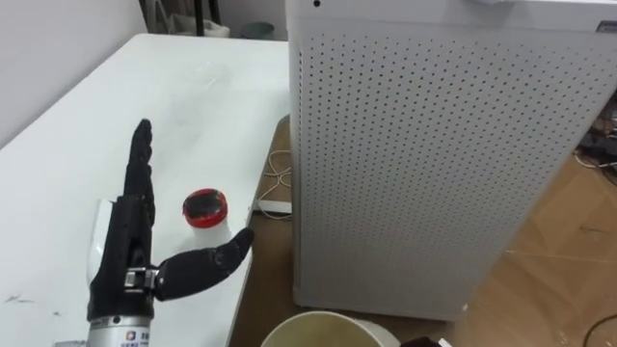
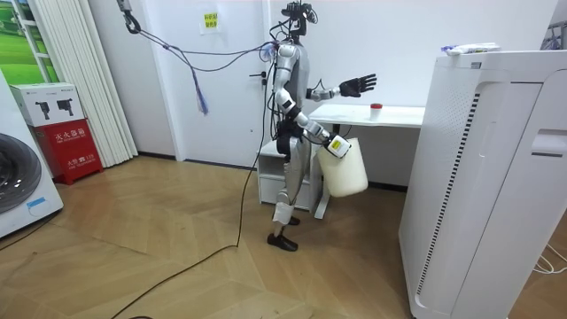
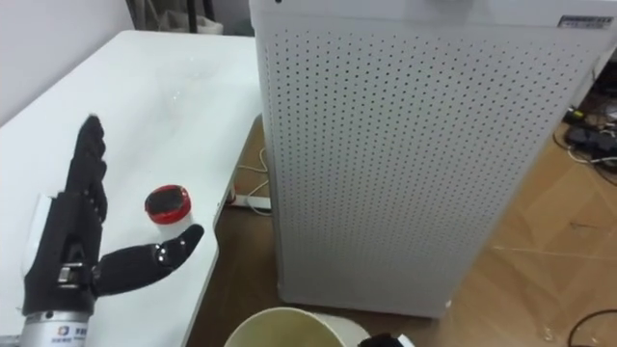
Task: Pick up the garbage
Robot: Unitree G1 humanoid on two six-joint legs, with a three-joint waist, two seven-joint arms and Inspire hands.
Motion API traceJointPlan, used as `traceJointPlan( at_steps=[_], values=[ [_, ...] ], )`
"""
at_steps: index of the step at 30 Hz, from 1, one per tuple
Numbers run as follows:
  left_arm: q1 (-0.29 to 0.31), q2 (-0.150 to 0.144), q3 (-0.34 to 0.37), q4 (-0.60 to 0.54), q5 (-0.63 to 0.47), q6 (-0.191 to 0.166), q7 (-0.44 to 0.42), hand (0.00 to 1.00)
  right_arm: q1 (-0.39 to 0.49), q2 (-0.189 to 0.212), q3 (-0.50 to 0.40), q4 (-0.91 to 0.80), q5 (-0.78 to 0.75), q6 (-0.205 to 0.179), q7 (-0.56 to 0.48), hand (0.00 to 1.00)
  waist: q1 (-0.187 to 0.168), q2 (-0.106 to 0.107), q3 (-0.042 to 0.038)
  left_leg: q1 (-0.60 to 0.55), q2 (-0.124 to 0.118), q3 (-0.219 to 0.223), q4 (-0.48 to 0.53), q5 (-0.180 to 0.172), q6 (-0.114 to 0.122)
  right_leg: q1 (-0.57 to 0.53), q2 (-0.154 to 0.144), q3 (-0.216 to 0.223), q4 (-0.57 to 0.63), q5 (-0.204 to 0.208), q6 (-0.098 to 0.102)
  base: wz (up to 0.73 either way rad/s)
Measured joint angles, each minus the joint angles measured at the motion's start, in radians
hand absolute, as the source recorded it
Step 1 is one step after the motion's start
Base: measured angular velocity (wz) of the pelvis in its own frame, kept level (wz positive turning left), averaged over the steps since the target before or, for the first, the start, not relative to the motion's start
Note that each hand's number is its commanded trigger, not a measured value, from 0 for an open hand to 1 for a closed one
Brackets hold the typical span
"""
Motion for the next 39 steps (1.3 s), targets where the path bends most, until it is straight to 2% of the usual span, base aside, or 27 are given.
traceJointPlan(
  at_steps=[6,12,13,14,15,16,17,18,19,20,21,22,24,26,30,34,39],
  values=[
    [0.007,0.0,-0.001,0.039,0.001,0.014,-0.001,0.0,0.001,0.0,0.0,-0.001,-0.001,0.0,0.012,1.0,-0.003,0.0,0.0,0.016,0.004,0.0,-0.011,0.0,0.0,0.018,0.005,0.002,-0.018,0.0,0.0,-0.02],
    [0.008,0.0,-0.001,0.054,-0.009,0.023,-0.001,0.0,0.004,-0.003,0.002,-0.004,-0.008,0.0,0.009,1.0,-0.004,0.001,-0.0008,0.023,0.004,0.0,-0.007,0.0,0.0,0.033,0.005,0.029,-0.032,0.002,-0.004,-0.03],
    [0.008,0.0,-0.001,0.065,-0.012,0.023,-0.001,0.0,0.004,-0.003,0.002,-0.004,-0.008,0.0,0.007,1.0,-0.004,-0.005,0.0028,0.002,-0.003,0.013,0.039,-0.001,-0.003,0.049,-0.008,0.064,-0.044,0.006,-0.008,0.15],
    [0.007,0.0,-0.002,0.073,-0.013,0.024,-0.003,0.0,0.004,-0.001,0.002,-0.004,-0.006,0.0,0.005,1.0,-0.009,-0.015,0.0089,-0.03,-0.013,0.025,0.108,-0.004,-0.018,0.064,-0.022,0.117,-0.06,0.007,-0.007,0.37],
    [0.005,-0.004,-0.014,0.083,-0.02,0.024,-0.007,0.0,0.009,0.0,0.003,-0.004,0.012,-0.001,0.0,1.0,-0.015,-0.031,0.011,-0.097,-0.028,0.036,0.127,-0.015,-0.036,0.075,-0.043,0.211,-0.078,0.011,-0.001,0.69],
    [-0.009,-0.006,-0.035,0.083,-0.021,0.024,-0.007,0.0,0.009,-0.01,-0.014,-0.001,0.018,0.0,-0.005,1.0,-0.022,-0.022,0.008,-0.16,-0.011,0.049,0.054,0.041,-0.002,0.059,-0.046,0.226,-0.067,0.003,0.012,0.63],
    [-0.011,-0.007,-0.044,0.085,-0.023,0.024,-0.007,0.0,0.012,-0.013,-0.023,0.001,0.018,0.007,-0.008,1.0,-0.013,-0.029,0.0045,-0.162,-0.011,0.078,0.06,0.061,-0.006,0.043,-0.055,0.227,-0.056,-0.008,0.027,0.3],
    [-0.007,-0.008,-0.049,0.094,-0.024,0.024,-0.005,0.0,0.013,-0.013,-0.025,-0.001,0.009,0.008,-0.009,1.0,0.015,-0.027,0.0043,-0.15,-0.011,0.104,0.044,0.068,0.004,0.031,-0.057,0.189,-0.044,-0.01,0.041,-0.22],
    [-0.008,-0.006,-0.046,0.116,-0.024,0.025,-0.004,0.0,0.013,-0.009,-0.025,-0.004,0.0,0.008,-0.001,1.0,0.036,-0.023,0.0062,-0.133,-0.011,0.104,0.042,0.068,0.004,0.03,-0.055,0.15,-0.048,-0.005,0.045,-0.34],
    [-0.008,-0.005,-0.041,0.125,-0.024,0.027,-0.004,0.0,0.014,-0.008,-0.025,-0.01,-0.001,0.008,0.005,1.0,0.042,-0.021,0.0073,-0.126,-0.012,0.098,0.042,0.068,0.004,0.03,-0.051,0.133,-0.06,0.002,0.042,-0.34],
    [-0.007,-0.005,-0.035,0.131,-0.025,0.041,-0.004,0.0,0.021,-0.008,-0.024,-0.032,-0.004,0.008,0.012,1.0,0.045,-0.015,0.0089,-0.112,-0.016,0.065,0.039,0.067,0.004,0.028,-0.044,0.103,-0.079,0.019,0.032,-0.18],
    [-0.006,-0.006,-0.035,0.131,-0.028,0.044,-0.006,0.0,0.029,-0.01,-0.024,-0.052,-0.004,0.008,0.01,1.0,0.039,-0.005,0.0032,-0.104,-0.018,0.046,0.03,0.067,0.003,0.036,-0.044,0.084,-0.075,0.026,0.03,-0.11],
    [-0.008,-0.007,-0.035,0.131,-0.028,0.044,-0.008,0.0,0.027,-0.009,-0.024,-0.056,0.003,0.008,0.011,1.0,0.023,0.008,-0.0029,-0.087,-0.019,0.04,0.002,0.068,0.001,0.048,-0.041,0.076,-0.076,0.026,0.029,0.03],
    [-0.008,-0.007,-0.036,0.132,-0.028,0.044,-0.009,0.0,0.03,-0.008,-0.024,-0.056,0.005,0.008,0.013,1.0,0.019,0.012,-0.0039,-0.068,-0.019,0.039,-0.014,0.07,-0.001,0.054,-0.04,0.078,-0.076,0.025,0.029,-0.07],
    [-0.01,-0.007,-0.034,0.149,-0.07,0.044,-0.008,0.0,0.034,-0.008,-0.026,-0.051,0.005,0.008,0.009,1.0,0.012,0.003,0.0006,-0.045,-0.018,0.043,-0.022,0.07,-0.001,0.065,-0.038,0.077,-0.071,0.025,0.029,-0.05],
    [-0.011,-0.007,-0.024,0.168,-0.091,0.044,-0.007,0.0,0.035,-0.006,-0.026,-0.046,0.004,0.008,0.008,1.0,0.005,-0.013,0.0094,-0.046,-0.017,0.045,-0.019,0.07,-0.001,0.062,-0.037,0.075,-0.058,0.025,0.029,-0.03],
    [-0.011,-0.007,0.004,0.169,-0.12,0.044,0.009,0.0,0.04,-0.006,-0.026,-0.046,0.001,0.008,0.007,1.0,0.0,-0.016,0.0094,-0.045,-0.017,0.051,-0.018,0.07,-0.001,0.061,-0.035,0.078,-0.057,0.026,0.028,-0.04]
  ],
)
